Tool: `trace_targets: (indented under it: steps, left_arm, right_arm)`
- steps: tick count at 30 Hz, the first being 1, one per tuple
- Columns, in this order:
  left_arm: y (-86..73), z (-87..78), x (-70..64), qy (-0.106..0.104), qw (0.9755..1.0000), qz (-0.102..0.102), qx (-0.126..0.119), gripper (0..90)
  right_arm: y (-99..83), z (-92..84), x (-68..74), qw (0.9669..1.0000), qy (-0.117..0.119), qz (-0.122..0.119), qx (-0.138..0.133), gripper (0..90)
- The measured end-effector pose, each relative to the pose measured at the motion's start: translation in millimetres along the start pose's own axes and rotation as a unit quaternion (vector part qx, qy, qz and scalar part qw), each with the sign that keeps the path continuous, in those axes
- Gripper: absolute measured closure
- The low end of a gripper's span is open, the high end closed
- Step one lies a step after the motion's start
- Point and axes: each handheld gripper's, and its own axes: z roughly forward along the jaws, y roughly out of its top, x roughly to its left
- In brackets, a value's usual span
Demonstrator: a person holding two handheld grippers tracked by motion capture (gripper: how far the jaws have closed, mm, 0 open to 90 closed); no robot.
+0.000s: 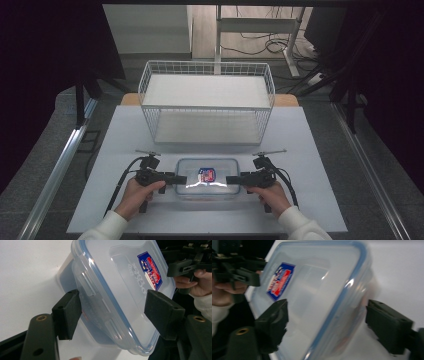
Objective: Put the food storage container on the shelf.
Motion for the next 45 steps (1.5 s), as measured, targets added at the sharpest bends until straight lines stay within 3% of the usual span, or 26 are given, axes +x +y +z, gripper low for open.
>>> trace_targets:
  steps: [3,9,19,29,45]
  left_arm:
    - [-0.3,-0.2,-1.0,0.003,1.0000,-0.001,0.000,31.3]
    - [-3.2,-4.0,-5.0,0.002,0.9999,0.001,-0.011,35.0]
    - [-14.7,-15.5,-20.3,0.011,0.9993,0.011,-0.034,45.5]
    - [-23.8,-20.1,-34.9,0.032,0.9979,0.040,-0.041,47.1]
    - [-19.9,-24.1,-42.4,0.042,0.9966,0.052,-0.048,47.0]
  right_arm:
    - [-1.2,0.0,2.1,0.9999,-0.003,0.016,0.004,22.9]
    - [-2.9,-8.7,5.3,0.9998,-0.004,0.022,0.000,34.7]
    - [-16.8,-22.0,16.3,0.9991,-0.004,0.028,-0.033,45.4]
    - [-28.0,-28.6,29.1,0.9987,-0.015,0.017,-0.045,47.5]
    - [-27.0,-31.7,34.3,0.9982,-0.019,0.008,-0.057,47.4]
